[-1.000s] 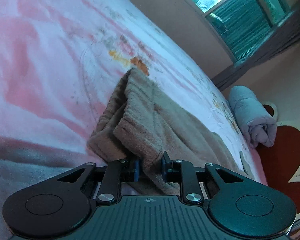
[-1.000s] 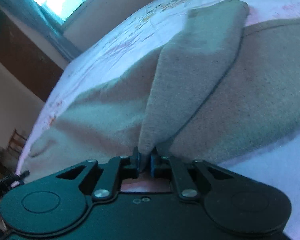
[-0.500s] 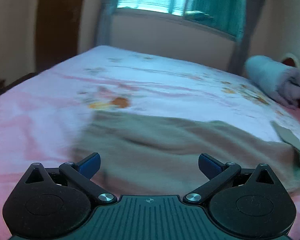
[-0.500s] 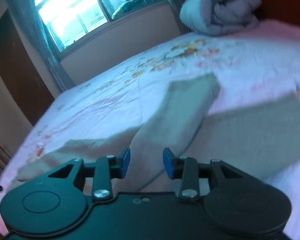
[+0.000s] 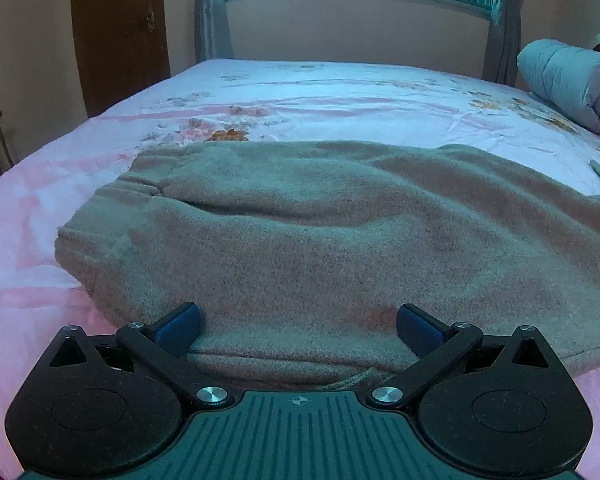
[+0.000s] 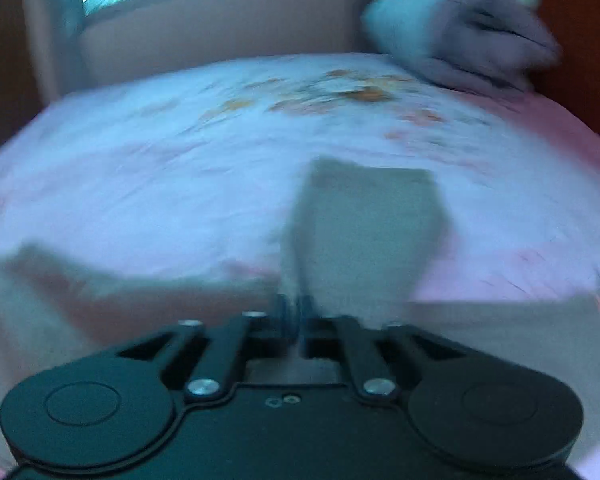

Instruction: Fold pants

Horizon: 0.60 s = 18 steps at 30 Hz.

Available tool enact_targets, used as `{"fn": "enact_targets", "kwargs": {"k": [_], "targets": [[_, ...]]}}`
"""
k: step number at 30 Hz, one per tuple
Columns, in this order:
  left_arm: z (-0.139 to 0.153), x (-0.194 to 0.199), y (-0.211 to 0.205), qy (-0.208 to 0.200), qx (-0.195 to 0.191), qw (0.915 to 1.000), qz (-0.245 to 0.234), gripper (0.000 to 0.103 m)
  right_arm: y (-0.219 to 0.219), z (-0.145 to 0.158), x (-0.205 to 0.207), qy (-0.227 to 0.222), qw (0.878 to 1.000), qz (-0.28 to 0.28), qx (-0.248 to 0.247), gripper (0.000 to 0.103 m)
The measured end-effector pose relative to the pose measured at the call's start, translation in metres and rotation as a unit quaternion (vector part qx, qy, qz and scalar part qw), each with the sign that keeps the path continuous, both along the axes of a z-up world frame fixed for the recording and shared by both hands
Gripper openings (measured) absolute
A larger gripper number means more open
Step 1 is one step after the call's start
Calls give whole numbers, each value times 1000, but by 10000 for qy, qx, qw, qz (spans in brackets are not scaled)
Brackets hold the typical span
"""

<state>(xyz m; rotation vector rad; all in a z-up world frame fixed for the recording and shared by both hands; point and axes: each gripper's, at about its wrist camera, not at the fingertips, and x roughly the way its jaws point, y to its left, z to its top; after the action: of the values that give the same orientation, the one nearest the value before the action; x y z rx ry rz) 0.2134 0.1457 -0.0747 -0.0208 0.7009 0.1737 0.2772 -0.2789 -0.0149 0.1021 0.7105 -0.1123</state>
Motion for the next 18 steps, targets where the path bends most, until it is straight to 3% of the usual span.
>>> {"fn": "enact_targets", "kwargs": {"k": [3, 6, 7, 8, 11, 14, 17, 18], "targets": [[0, -2, 1, -22, -47, 10000, -63, 103, -45, 3, -52, -372, 9953, -561, 689, 0], [-5, 2, 1, -43, -43, 10000, -78, 103, -78, -22, -87, -59, 9848, -1031, 1400, 1], [-5, 2, 1, -37, -40, 10000, -82, 103, -88, -33, -97, 68, 9768, -1195, 1776, 12], [-4, 2, 1, -26, -42, 9999, -88, 103, -96, -41, -104, 164, 9713, -1277, 2002, 10], [-3, 5, 1, 23, -42, 9999, -94, 103, -112, -41, -122, -61, 9619, -1364, 2367, 15], [-2, 7, -1, 69, 9, 10000, -65, 103, -112, -19, -121, -429, 9718, -1106, 2036, 21], [-3, 7, -5, 46, 59, 10000, 13, 103, -87, 7, -93, -529, 9938, -488, 847, 50], [-4, 7, -6, 32, 55, 10000, 31, 103, -70, 14, -80, -548, 9980, -104, 308, 69]]}}
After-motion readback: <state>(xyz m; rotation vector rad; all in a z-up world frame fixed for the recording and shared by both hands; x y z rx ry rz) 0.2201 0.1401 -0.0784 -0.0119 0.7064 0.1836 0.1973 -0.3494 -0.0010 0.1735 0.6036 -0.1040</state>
